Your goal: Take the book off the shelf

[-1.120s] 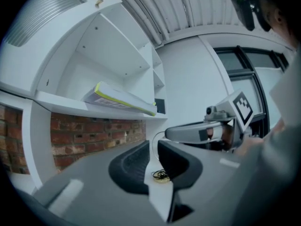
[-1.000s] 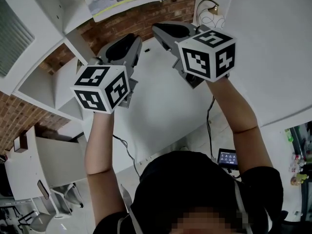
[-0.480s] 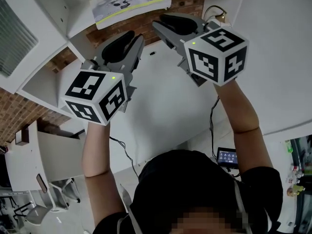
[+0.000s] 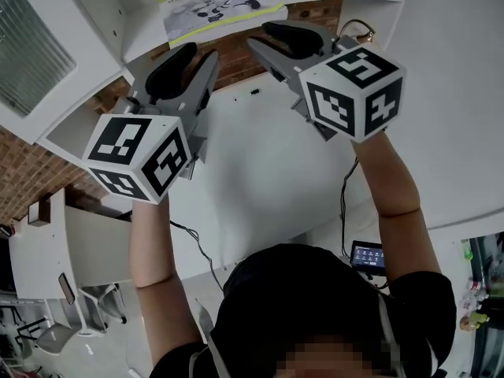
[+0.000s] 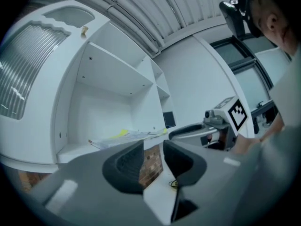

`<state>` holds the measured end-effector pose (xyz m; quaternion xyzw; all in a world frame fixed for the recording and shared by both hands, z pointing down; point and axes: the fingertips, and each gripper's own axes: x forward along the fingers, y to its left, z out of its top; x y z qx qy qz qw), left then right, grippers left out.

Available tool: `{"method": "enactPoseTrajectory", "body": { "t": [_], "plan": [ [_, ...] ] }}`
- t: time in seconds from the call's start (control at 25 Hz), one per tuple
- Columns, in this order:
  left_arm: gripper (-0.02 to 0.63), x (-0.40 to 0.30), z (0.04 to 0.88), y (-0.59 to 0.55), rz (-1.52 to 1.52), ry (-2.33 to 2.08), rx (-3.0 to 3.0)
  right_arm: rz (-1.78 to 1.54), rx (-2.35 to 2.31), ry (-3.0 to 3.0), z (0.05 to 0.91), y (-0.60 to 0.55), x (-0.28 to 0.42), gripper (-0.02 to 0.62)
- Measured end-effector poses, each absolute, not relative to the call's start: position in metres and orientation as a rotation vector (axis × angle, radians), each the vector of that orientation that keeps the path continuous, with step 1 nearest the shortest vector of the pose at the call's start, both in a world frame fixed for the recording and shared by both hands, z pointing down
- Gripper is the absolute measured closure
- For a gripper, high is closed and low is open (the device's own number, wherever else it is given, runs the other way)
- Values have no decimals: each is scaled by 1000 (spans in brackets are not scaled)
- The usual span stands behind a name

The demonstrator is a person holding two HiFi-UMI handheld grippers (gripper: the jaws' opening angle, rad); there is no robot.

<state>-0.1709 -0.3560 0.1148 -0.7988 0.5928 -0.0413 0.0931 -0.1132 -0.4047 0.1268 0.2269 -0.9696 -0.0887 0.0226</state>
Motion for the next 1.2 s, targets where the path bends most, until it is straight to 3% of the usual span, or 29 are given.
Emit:
{"method": "enactPoseTrajectory", "body": {
  "t": [0.36, 0.88, 1.2],
  "plan": [
    [448, -204, 105, -346, -39, 1872, -2322, -253, 740, -3012, 113, -419, -92, 440],
    [308, -223, 131, -370, -121, 2009, -2268, -180, 764, -2950, 135, -443, -90, 344],
    [298, -221, 121, -371, -185, 1995, -2203, -191, 798, -2951, 127, -446, -80, 336]
  ]
}}
